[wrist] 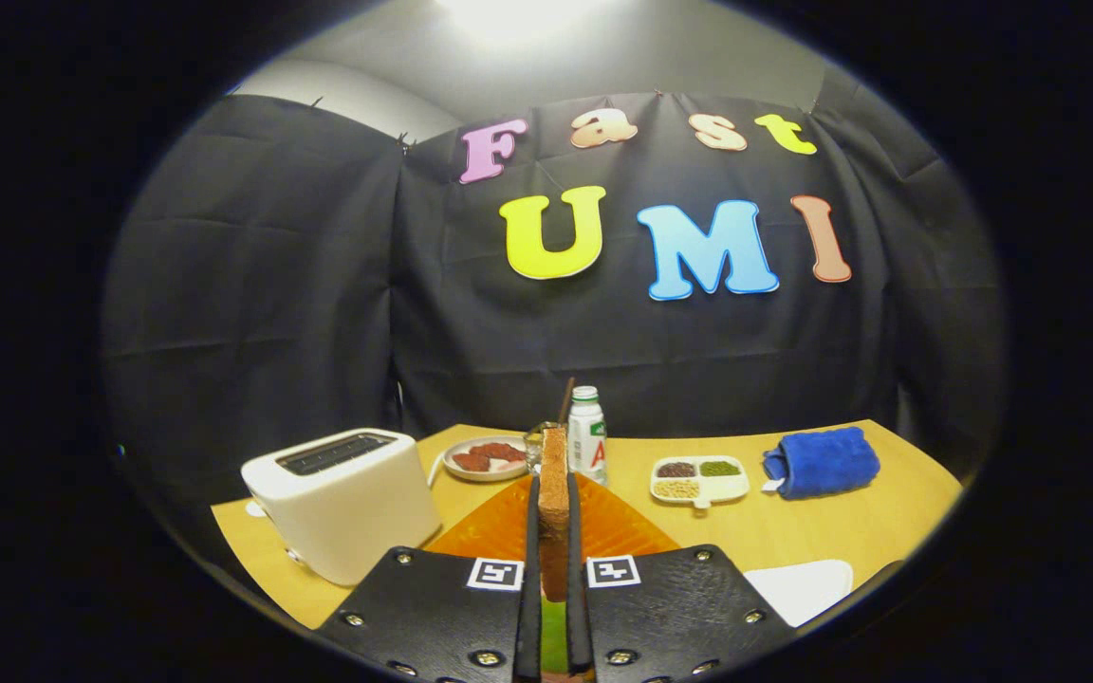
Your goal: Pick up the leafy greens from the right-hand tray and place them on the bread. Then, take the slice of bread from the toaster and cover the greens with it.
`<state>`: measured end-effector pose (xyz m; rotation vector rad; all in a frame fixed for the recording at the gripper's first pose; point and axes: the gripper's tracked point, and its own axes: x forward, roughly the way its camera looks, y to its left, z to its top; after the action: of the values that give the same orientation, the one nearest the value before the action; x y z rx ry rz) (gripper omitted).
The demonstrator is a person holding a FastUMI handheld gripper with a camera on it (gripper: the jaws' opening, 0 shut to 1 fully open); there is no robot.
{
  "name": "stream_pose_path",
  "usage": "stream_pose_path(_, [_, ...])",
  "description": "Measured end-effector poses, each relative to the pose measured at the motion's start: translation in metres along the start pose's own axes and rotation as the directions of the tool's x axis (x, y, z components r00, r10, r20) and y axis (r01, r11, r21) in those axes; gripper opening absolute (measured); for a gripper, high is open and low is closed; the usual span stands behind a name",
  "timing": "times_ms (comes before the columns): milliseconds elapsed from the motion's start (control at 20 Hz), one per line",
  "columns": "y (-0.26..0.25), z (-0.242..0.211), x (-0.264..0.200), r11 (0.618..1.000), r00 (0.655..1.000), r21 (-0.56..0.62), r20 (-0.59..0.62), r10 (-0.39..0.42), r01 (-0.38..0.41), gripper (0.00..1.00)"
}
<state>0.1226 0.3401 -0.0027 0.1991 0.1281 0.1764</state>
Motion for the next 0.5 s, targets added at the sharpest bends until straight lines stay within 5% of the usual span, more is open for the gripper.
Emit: stream_pose_path(500, [-0.045,-0.054,-0.017,0.983,0.993,-0.171,-0.087,-0.084,0.069,0.10])
